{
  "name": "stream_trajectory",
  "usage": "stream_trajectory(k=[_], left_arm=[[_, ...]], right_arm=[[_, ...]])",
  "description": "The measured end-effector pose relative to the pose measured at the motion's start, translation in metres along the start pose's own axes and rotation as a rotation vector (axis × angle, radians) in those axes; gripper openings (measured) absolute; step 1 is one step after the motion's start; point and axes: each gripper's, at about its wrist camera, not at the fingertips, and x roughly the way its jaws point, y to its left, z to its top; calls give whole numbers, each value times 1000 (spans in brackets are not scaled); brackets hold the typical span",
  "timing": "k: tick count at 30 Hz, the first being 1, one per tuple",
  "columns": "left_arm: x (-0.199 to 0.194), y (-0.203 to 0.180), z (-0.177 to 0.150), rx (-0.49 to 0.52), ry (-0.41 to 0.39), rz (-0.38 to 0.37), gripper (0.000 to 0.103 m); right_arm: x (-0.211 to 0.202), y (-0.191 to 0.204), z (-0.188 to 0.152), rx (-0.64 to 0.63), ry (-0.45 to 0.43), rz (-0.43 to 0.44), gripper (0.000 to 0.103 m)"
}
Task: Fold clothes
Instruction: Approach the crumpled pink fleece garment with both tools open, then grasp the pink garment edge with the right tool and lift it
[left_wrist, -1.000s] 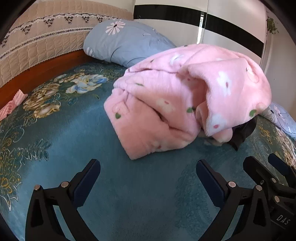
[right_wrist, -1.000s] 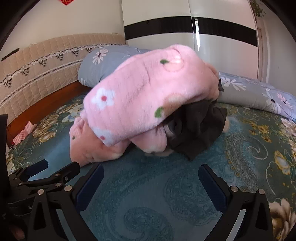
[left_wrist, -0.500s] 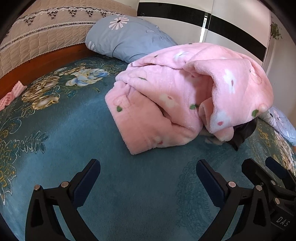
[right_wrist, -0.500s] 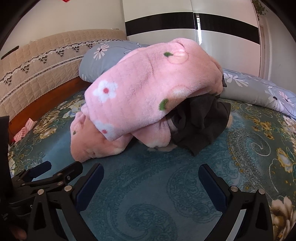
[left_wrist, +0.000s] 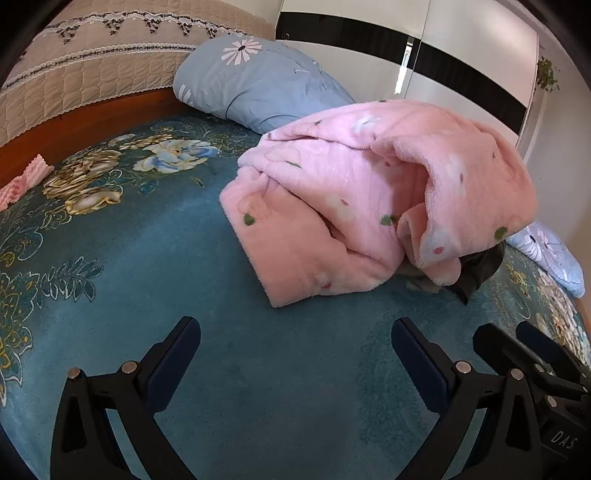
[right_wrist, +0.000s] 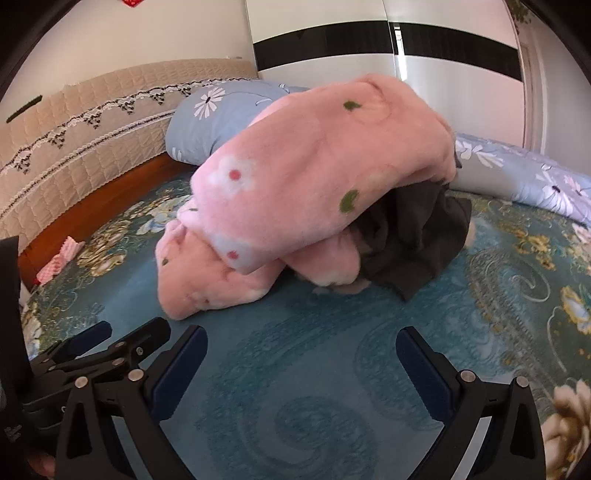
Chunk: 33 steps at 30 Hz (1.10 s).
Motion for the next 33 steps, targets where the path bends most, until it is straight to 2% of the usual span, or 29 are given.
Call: stream_trajectory(k=[5, 11, 16, 19, 25, 27, 28, 29, 31, 33], left_arm=[[-5, 9, 3, -16, -7, -49, 103], [-10, 27, 6, -56, -24, -87, 103], [-12, 54, 8, -122, -23, -91, 103], [-14, 70, 9, -161, -25, -88, 103], [-25, 103, 9, -209, -47, -122, 103], [-29, 110, 8, -220, -56, -118, 103], [-31, 113, 8, -230, -61, -119, 103], [-33, 116, 7, -241, -67, -121, 103], [-38, 121, 6, -258, -85, -122, 103], [-42, 120, 5, -246, -92, -112, 103]], right_arm=[[-7, 3, 4, -23, -22, -8, 103], [-11, 1, 37, 28, -73, -9, 103], [3, 36, 60, -74, -96, -22, 103], [19, 57, 72, -135, -78, -30, 103], [55, 84, 88, -226, -18, -162, 102], [53, 74, 92, -202, -8, -195, 86], [51, 67, 94, -185, -4, -210, 65], [48, 60, 96, -167, 1, -225, 38], [42, 46, 100, -133, 10, -254, 12], [37, 32, 105, -98, 19, -283, 11]])
